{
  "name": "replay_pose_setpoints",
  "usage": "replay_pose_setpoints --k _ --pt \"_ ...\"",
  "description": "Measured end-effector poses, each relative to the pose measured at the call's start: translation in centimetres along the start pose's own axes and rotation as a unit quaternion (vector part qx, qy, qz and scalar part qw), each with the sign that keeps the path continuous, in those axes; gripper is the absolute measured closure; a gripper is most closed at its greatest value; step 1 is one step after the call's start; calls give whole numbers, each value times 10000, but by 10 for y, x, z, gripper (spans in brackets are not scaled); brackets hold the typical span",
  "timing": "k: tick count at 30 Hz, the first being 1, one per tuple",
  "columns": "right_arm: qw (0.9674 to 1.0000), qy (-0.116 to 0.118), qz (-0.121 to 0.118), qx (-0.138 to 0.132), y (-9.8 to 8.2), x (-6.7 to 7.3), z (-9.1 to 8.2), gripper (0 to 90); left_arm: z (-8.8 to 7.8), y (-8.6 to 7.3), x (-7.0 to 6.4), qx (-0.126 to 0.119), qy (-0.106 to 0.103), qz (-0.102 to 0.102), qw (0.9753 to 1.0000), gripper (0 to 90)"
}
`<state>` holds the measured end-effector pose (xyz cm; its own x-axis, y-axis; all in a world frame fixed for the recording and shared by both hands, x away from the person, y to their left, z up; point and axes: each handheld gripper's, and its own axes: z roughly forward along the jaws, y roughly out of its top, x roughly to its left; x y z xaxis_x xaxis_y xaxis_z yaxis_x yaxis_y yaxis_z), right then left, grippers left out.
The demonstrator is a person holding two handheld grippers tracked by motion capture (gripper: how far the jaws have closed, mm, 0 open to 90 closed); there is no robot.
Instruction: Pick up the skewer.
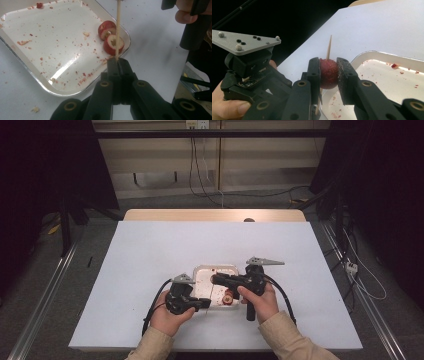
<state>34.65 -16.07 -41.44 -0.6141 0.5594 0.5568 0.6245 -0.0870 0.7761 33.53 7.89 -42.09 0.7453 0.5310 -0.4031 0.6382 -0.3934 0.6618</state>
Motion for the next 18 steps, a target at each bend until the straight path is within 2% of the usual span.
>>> replay_pose_setpoints --k 10,18 --pt "9999 -16 -1 -100 -1 -1 -2 742 0 2 0 -5 -25 19 10000 900" --pt "10000 -20 -33 -81 -1 0 -3 743 0 1 0 -37 -16 -50 10000 900"
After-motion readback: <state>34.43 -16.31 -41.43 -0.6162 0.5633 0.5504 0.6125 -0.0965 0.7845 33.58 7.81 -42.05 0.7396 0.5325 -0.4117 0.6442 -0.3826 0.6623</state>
